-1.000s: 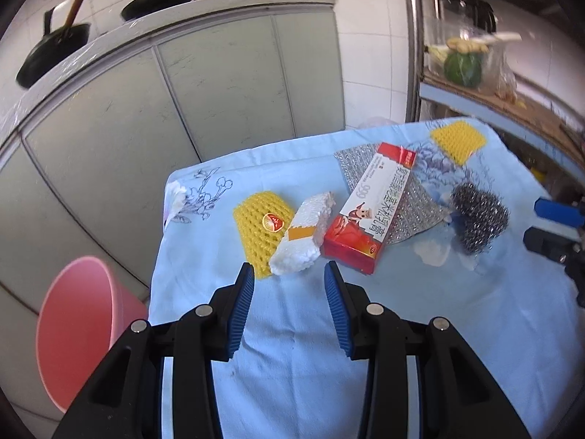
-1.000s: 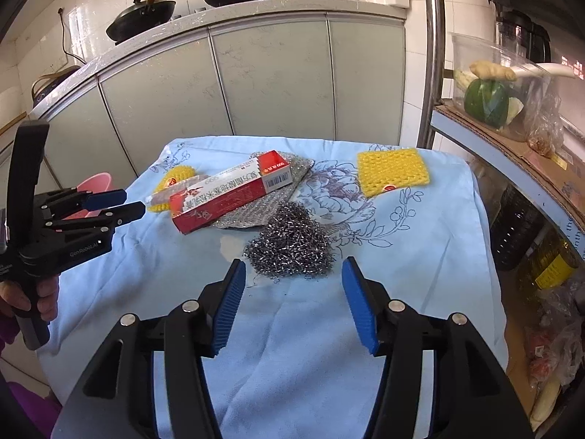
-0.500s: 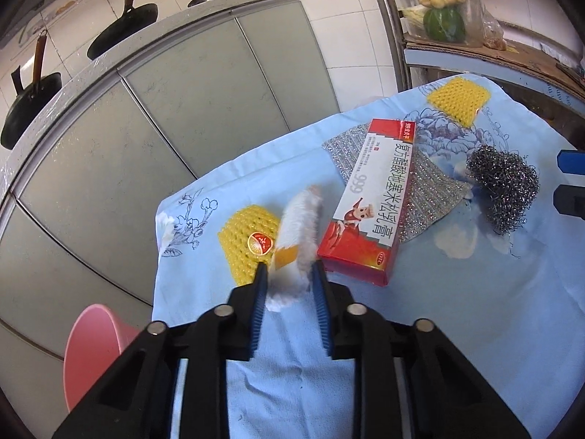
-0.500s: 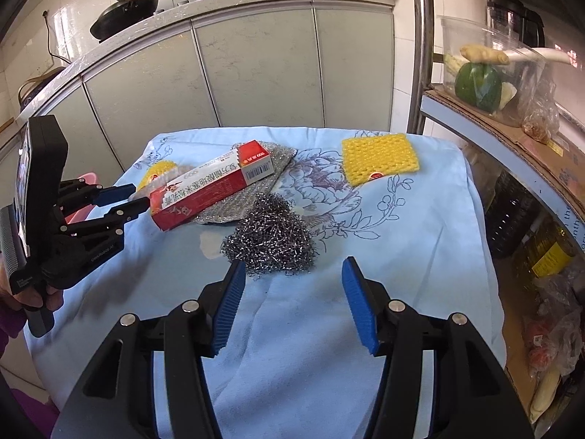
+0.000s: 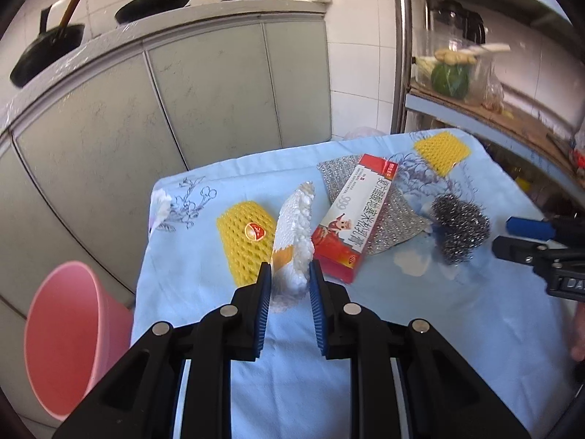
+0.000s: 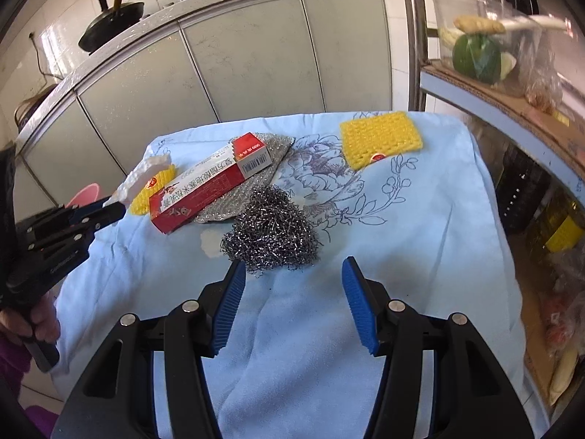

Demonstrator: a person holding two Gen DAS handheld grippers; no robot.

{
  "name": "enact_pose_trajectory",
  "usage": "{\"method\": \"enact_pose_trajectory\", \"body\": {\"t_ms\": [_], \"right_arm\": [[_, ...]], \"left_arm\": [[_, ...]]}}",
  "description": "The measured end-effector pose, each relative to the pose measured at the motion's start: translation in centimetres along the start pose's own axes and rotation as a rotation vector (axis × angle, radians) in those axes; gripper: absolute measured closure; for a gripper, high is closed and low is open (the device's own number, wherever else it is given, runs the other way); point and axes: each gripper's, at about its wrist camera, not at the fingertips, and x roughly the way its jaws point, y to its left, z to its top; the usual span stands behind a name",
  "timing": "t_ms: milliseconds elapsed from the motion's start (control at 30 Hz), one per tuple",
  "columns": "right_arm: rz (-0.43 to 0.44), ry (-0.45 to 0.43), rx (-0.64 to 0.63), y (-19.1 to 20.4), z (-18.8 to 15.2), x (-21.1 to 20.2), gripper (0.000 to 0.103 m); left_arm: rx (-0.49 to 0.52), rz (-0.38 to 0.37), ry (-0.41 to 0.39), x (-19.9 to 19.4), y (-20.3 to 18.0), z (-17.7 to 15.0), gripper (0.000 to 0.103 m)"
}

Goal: Collect trash
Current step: 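Close the right tool on the steel wool ball while the left tool holds the foam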

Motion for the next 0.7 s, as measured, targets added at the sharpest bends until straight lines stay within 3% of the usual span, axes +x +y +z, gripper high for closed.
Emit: {"method": "enact_pose_trajectory", "body": {"t_ms": [367, 433, 700], "right_arm": [[0.012, 0.024, 0.029, 0.2, 1.5, 1.8, 0.047], [0.009, 0.027, 0.029, 0.2, 1.8, 2.1, 0.039], [0.017, 0.026, -0.030, 1.0, 2.5, 2.8, 0.038]], "left_arm": [[-0.106, -0.057, -0.019, -1.9, 1.0, -0.8, 0.083], [-0.113, -0.060, -0.020, -2.1, 1.1, -0.8, 0.083], [-0.148, -0.073, -0.027, -2.7, 1.7, -1.1, 0.083]]}}
